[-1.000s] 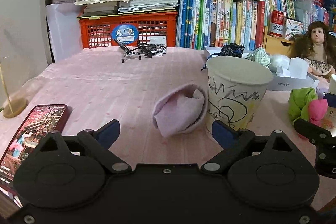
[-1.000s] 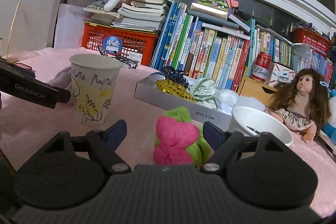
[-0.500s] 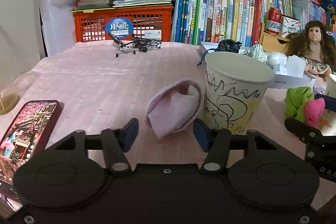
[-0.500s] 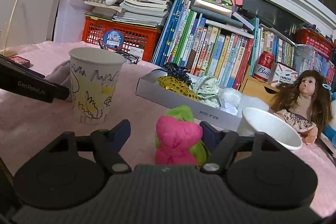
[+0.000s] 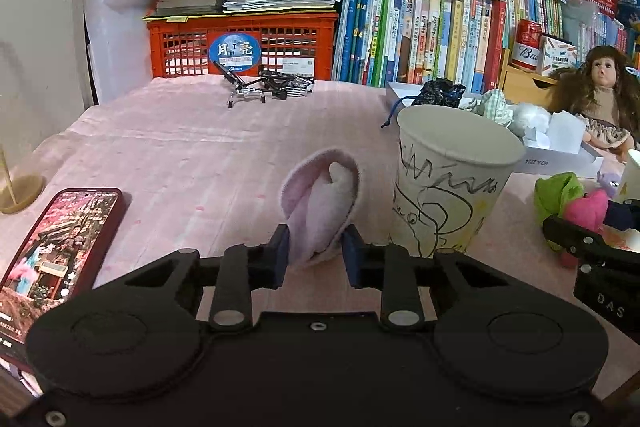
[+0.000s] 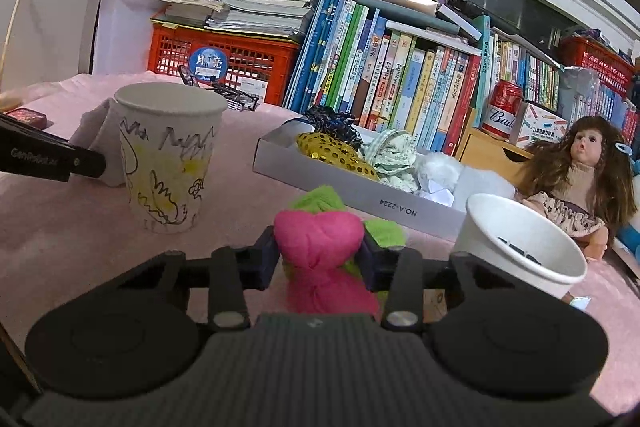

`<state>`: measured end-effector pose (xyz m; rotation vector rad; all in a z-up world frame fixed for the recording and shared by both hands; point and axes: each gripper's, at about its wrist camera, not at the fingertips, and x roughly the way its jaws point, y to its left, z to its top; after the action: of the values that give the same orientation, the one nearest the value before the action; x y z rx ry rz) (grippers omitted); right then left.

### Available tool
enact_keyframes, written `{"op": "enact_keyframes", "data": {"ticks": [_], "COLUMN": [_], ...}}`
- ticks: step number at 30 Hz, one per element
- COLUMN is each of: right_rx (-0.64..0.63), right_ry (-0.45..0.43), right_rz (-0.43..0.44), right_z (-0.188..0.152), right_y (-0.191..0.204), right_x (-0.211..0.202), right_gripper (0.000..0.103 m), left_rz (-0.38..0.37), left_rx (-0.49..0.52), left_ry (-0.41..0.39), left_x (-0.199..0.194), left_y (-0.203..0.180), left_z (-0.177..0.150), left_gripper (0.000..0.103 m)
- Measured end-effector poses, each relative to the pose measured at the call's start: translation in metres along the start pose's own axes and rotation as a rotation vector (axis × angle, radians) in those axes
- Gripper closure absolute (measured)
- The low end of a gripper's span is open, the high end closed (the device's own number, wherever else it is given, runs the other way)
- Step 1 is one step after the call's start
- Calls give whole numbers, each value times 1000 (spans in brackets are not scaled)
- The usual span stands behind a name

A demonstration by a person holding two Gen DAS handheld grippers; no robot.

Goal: Organize soft objects
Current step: 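Close the left gripper on the pink sock while the right gripper grasps the pink-green plush, then carry the pink sock and the pink-green plush over the white tray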

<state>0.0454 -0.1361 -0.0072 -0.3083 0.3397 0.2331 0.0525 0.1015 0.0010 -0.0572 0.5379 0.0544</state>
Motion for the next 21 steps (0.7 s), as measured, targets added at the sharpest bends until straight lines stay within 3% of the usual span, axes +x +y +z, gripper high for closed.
{"op": "enact_keyframes", "data": {"ticks": [21], "right_rx": [38], "right_ry": [-77], "right_rz": [36], "right_z": [11], "right_y": [-5], "right_x": [-21], "right_gripper": [65], "left_rz": [5], "left_rx": [-23], "left_ry": [-35], "left_x": [-28], "left_y": [5], "left_z": [4], "left_gripper": [82]}}
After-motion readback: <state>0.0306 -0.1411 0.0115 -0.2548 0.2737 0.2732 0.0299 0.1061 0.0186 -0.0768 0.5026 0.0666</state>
